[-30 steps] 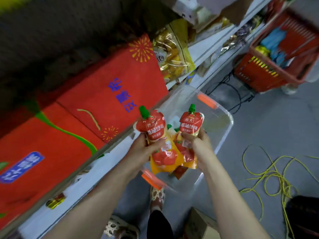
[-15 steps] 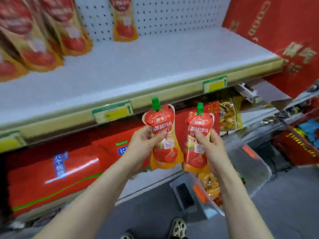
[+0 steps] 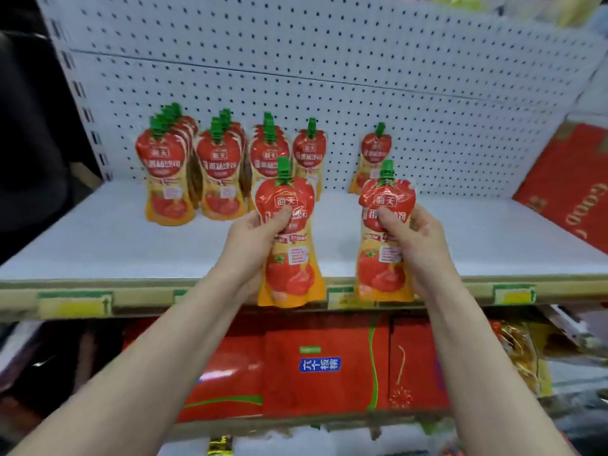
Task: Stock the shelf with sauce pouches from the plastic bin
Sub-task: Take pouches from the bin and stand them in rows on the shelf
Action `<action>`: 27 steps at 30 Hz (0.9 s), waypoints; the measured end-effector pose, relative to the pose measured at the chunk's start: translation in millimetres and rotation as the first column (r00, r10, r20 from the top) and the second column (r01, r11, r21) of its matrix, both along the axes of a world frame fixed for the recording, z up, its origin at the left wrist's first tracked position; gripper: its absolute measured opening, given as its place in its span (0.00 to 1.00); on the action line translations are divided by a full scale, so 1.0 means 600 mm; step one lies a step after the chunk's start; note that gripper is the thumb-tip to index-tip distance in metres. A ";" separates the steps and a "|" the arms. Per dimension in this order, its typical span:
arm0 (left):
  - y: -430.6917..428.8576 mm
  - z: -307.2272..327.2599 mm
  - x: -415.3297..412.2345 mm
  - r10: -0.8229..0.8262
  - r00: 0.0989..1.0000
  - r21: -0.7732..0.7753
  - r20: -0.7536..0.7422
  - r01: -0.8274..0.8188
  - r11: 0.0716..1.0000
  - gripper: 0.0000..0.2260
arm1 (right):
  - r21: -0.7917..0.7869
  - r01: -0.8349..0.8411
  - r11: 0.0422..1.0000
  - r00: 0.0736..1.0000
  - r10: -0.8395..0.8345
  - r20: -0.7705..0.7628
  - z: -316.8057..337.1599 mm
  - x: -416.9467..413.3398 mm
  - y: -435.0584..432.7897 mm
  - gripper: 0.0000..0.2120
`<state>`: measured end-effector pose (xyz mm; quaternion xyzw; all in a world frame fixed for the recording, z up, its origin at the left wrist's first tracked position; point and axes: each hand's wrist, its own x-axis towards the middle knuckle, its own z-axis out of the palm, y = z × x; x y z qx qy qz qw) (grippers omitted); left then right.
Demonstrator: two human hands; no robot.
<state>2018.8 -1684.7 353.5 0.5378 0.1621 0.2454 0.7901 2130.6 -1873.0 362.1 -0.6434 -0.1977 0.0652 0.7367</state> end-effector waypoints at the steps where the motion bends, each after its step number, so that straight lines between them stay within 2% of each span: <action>1: 0.019 0.009 0.001 0.031 1.000 -0.007 0.005 -0.031 0.999 0.09 | 0.000 -0.017 1.000 1.000 0.017 0.003 0.012 0.012 0.020 0.07; 4: 0.063 0.025 0.013 0.105 0.994 -0.041 0.010 -0.104 0.994 0.13 | -0.050 -0.050 0.998 0.998 0.051 0.022 0.037 0.056 0.072 0.10; 6: 0.081 0.028 0.027 0.176 0.984 -0.011 -0.007 -0.176 0.984 0.14 | -0.109 -0.058 0.992 0.998 0.062 0.031 0.047 0.088 0.100 0.10; 12: 0.111 0.025 0.080 0.312 0.950 0.035 -0.024 -0.311 0.950 0.14 | -0.189 -0.125 0.974 0.992 0.118 -0.052 0.051 0.189 0.183 0.04; 16: 0.127 0.022 0.104 0.355 0.935 0.056 -0.025 -0.353 0.934 0.13 | -0.210 -0.176 0.962 0.984 0.166 -0.062 0.044 0.234 0.226 0.05; 22: 0.146 0.018 0.118 0.381 0.924 -0.004 0.027 -0.381 0.924 0.11 | -0.228 -0.203 0.952 0.979 0.194 -0.060 0.020 0.276 0.266 0.03; 27: 0.143 0.012 0.122 0.369 0.928 0.031 0.052 -0.371 0.928 0.11 | -0.233 -0.231 0.945 0.973 0.229 -0.035 0.011 0.288 0.280 0.04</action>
